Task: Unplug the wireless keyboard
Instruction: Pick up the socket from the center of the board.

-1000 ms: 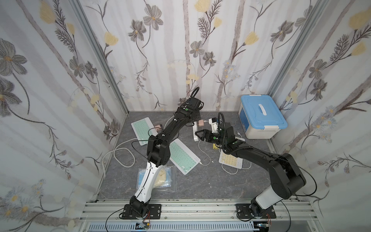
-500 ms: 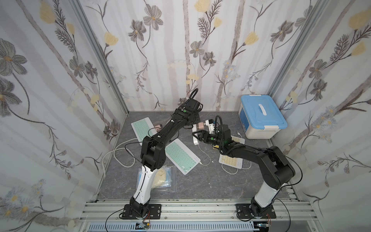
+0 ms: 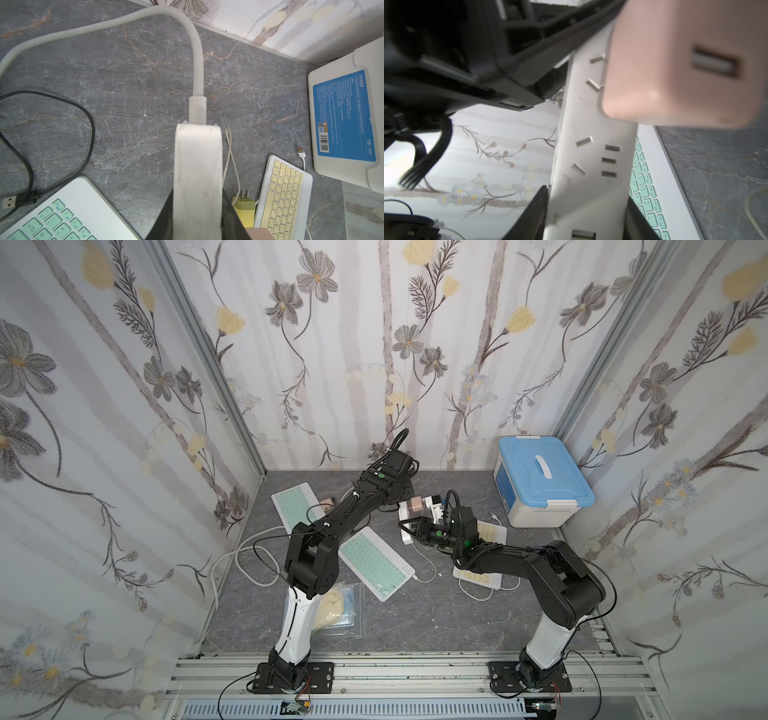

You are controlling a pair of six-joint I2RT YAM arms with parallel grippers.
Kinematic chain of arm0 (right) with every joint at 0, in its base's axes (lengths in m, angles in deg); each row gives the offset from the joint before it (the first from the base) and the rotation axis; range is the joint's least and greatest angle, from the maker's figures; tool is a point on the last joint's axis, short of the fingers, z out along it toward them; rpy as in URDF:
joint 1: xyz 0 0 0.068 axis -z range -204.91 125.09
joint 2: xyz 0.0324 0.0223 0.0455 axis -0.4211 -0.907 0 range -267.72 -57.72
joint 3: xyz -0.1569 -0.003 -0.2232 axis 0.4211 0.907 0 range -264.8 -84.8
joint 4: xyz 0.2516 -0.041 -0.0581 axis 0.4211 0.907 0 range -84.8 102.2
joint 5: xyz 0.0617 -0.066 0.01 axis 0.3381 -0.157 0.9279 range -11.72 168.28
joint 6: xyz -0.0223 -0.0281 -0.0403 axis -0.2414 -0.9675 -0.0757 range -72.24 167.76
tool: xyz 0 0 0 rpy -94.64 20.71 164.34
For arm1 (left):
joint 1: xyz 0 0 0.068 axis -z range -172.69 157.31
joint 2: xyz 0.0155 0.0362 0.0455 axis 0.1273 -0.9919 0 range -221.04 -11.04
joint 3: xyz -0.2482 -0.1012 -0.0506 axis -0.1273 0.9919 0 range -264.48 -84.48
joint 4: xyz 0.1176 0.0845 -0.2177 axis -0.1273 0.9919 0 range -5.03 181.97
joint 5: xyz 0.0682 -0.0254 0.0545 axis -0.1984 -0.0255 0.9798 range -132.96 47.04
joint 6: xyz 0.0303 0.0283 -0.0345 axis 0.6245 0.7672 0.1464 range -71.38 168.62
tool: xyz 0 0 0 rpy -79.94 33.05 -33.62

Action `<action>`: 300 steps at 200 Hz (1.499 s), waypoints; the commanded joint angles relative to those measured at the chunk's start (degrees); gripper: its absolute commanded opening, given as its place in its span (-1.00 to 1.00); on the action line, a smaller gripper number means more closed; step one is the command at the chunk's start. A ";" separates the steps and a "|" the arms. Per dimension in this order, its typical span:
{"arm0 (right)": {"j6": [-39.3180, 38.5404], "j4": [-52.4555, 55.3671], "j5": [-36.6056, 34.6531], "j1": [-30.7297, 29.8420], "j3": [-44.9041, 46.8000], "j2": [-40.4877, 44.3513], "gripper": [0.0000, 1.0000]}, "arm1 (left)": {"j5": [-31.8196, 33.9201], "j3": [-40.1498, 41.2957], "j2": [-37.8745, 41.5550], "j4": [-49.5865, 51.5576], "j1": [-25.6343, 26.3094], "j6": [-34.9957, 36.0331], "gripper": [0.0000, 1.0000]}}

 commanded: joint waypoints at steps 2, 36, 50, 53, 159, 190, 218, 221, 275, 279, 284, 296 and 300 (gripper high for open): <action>-0.78 -5.76 2.24 -0.28 -0.10 0.48 -0.61 | 0.53 0.33 1.35 -3.06 0.08 -1.00 -0.94; -0.80 -6.36 3.66 -0.17 -0.38 0.86 -1.00 | -1.15 3.38 5.31 -4.87 -0.02 0.09 0.07; -0.46 -6.36 4.15 -0.15 -0.25 1.71 -1.00 | -4.24 7.11 8.76 -8.18 -0.18 1.74 0.48; -0.36 -6.40 4.30 -0.15 -0.23 1.96 -1.00 | -4.86 8.06 9.72 -8.91 -0.32 2.06 0.55; 14.38 -18.62 10.80 -0.64 1.10 7.76 -1.00 | -32.34 51.96 30.78 -65.39 -9.44 -9.86 1.00; 17.98 -20.05 10.09 -0.78 1.70 9.00 -1.00 | -33.71 55.80 28.99 -79.45 -11.31 -17.71 1.00; 22.89 -24.72 10.75 -0.79 1.26 8.07 -1.00 | -34.83 56.32 26.73 -87.07 -11.70 -22.81 1.00; 23.42 -25.30 10.88 -0.83 1.14 7.89 -1.00 | -34.95 56.33 26.52 -87.79 -11.70 -23.33 1.00; 26.10 -26.77 11.77 -1.17 -0.73 6.80 -1.00 | -36.86 55.58 24.12 -92.35 -11.48 -27.72 1.00; 26.11 -26.77 11.80 -1.22 -0.78 6.81 -1.00 | -36.91 55.55 24.16 -92.11 -11.44 -27.67 1.00; 26.24 -26.81 11.77 -1.33 -0.93 6.76 -1.00 | -36.92 55.62 24.21 -92.12 -11.43 -27.67 1.00; 26.83 -27.32 11.89 -1.43 -1.07 6.46 -1.00 | -36.66 55.97 24.51 -92.28 -11.43 -27.73 0.98; 27.09 -27.57 11.92 -1.39 -1.09 6.33 -1.00 | -36.58 55.91 24.71 -92.12 -11.43 -27.63 0.98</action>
